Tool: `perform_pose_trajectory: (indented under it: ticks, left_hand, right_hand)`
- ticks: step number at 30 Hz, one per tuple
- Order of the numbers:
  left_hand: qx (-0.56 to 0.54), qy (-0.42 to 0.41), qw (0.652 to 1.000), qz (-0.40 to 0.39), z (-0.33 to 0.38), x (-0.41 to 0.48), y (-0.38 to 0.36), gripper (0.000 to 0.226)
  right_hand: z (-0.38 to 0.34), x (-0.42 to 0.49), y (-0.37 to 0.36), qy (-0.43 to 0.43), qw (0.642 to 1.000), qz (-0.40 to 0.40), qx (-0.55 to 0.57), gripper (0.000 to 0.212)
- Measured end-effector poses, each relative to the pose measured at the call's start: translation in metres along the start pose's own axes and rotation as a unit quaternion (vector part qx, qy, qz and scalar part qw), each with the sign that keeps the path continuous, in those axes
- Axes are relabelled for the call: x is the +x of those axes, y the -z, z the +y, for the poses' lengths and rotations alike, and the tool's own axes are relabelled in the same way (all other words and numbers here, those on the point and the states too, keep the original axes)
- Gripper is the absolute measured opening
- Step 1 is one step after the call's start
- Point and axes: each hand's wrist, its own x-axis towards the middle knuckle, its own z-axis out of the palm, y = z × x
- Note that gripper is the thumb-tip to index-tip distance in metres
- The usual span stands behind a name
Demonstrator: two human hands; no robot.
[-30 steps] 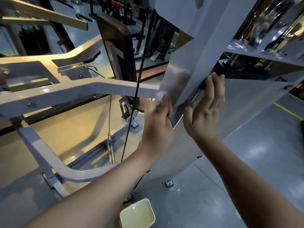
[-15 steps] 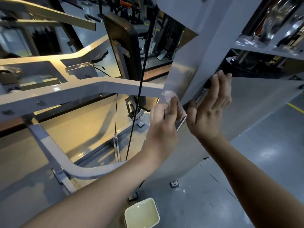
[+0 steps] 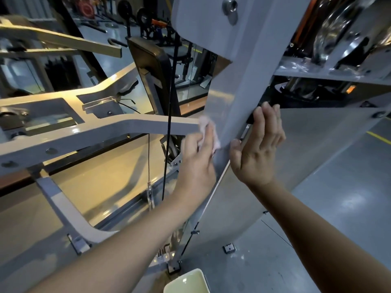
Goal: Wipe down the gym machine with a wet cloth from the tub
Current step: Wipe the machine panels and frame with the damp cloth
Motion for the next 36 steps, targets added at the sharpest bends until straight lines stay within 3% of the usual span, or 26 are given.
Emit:
perform_pose_trajectory:
  ticks: [2, 5, 8, 11, 14, 16, 20, 23, 27, 32, 34, 36]
  left_hand:
    - [-0.003, 0.061, 0.997, -0.056, -0.012, -0.024, 0.000, 0.079]
    - [-0.050, 0.131, 0.990, -0.022, 0.010, 0.000, 0.007, 0.065]
    - [-0.101, 0.079, 0.992, 0.015, 0.048, 0.050, 0.023, 0.065]
    - [-0.099, 0.029, 0.994, 0.034, 0.041, 0.076, 0.027, 0.066]
    - [-0.115, 0.119, 0.986, 0.022, 0.030, 0.075, 0.027, 0.062]
    - [-0.136, 0.129, 0.981, 0.041, 0.038, 0.082, 0.029, 0.056]
    - [-0.114, 0.033, 0.988, 0.102, 0.054, 0.112, 0.035, 0.043]
    - [-0.125, 0.035, 0.989, 0.075, 0.039, 0.099, 0.032, 0.054]
    - [-0.100, 0.114, 0.988, 0.002, 0.001, 0.025, 0.011, 0.063]
    - [-0.112, 0.247, 0.960, -0.070, -0.014, -0.024, 0.002, 0.050]
    - [-0.148, 0.235, 0.960, -0.040, 0.002, -0.010, 0.010, 0.047]
    - [-0.155, 0.169, 0.973, -0.018, 0.020, 0.007, 0.019, 0.056]
  right_hand:
    - [0.000, 0.000, -0.001, -0.003, 1.000, 0.003, 0.000, 0.060]
    - [-0.002, 0.001, -0.003, -0.012, 1.000, 0.008, 0.000, 0.061]
    - [0.000, -0.001, -0.003, -0.008, 1.000, 0.007, -0.003, 0.063]
    - [0.002, 0.000, -0.001, -0.005, 1.000, 0.001, -0.008, 0.064]
    - [0.001, 0.000, -0.001, -0.005, 1.000, 0.004, -0.012, 0.063]
    - [-0.001, 0.000, -0.001, -0.004, 1.000, 0.004, -0.014, 0.063]
    - [-0.003, 0.002, 0.000, -0.002, 1.000, 0.009, -0.011, 0.062]
    - [-0.004, 0.003, 0.001, -0.004, 1.000, 0.005, -0.012, 0.063]
    - [-0.010, 0.003, 0.003, -0.016, 1.000, -0.008, -0.011, 0.064]
    - [-0.012, 0.001, 0.012, -0.020, 0.999, -0.026, -0.008, 0.067]
    - [-0.011, 0.001, 0.019, -0.011, 0.999, -0.044, -0.010, 0.069]
    - [-0.011, 0.002, 0.025, -0.008, 0.998, -0.055, -0.011, 0.073]
